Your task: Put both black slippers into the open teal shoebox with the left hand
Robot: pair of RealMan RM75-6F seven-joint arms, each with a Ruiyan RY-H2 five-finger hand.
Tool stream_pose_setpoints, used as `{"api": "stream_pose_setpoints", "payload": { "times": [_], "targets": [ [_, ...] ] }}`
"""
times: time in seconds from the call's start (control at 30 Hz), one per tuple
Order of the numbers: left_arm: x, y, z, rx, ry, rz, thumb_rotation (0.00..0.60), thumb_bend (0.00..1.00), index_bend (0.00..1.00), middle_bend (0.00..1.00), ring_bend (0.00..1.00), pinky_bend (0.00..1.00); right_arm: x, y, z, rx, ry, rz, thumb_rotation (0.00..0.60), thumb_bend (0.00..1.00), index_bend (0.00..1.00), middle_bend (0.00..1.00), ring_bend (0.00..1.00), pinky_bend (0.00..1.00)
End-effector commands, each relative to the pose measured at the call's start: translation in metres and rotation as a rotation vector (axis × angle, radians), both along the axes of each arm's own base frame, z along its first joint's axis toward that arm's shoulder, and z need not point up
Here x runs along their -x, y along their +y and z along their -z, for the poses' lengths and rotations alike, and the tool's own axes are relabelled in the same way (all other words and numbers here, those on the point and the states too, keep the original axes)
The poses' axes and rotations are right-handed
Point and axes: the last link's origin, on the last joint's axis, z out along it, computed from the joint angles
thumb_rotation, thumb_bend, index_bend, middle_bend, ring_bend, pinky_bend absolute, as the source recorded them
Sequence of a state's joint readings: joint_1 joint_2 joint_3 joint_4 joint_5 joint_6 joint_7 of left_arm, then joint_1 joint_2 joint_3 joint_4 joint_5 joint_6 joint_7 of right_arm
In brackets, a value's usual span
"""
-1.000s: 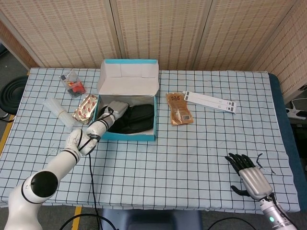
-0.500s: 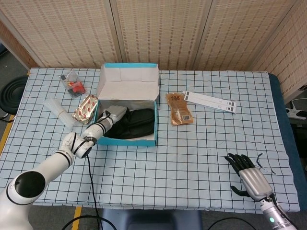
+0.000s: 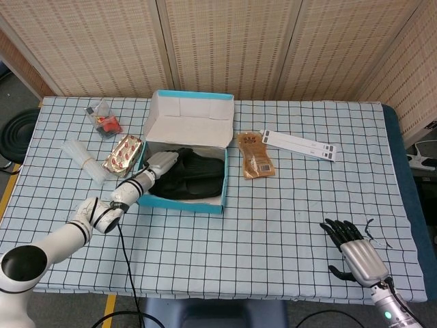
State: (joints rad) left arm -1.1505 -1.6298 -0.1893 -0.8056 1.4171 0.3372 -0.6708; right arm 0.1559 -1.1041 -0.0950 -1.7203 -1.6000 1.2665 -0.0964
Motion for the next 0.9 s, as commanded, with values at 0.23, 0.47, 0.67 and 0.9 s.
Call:
{"api": "stream_pose_setpoints", "payload": {
  "times": [0.23, 0.47, 0.67, 0.9],
  "targets": [
    [-0.002, -0.003, -0.02, -0.034, -0.098, 0.033, 0.6, 0.35, 0.0, 0.0, 0.0, 0.1, -0.001, 0.001, 0.001, -0.005, 0.001, -0.002, 0.6, 0.15, 0.0, 0.0, 0.0, 0.0],
    [0.009, -0.006, -0.021, -0.022, -0.039, 0.041, 0.6, 0.35, 0.0, 0.0, 0.0, 0.08, -0.002, 0.002, 0.003, -0.013, 0.002, -0.011, 0.6, 0.15, 0.0, 0.0, 0.0, 0.0],
    [0.016, -0.001, -0.019, -0.055, -0.044, 0.015, 0.6, 0.34, 0.0, 0.0, 0.0, 0.03, -0.003, 0.003, 0.005, -0.022, 0.003, -0.014, 0.6, 0.15, 0.0, 0.0, 0.0, 0.0],
    [0.008, -0.003, -0.035, -0.117, -0.178, 0.056, 0.6, 0.34, 0.0, 0.0, 0.0, 0.03, -0.002, 0.001, 0.008, -0.03, 0.008, -0.01, 0.6, 0.15, 0.0, 0.0, 0.0, 0.0]
  ]
}}
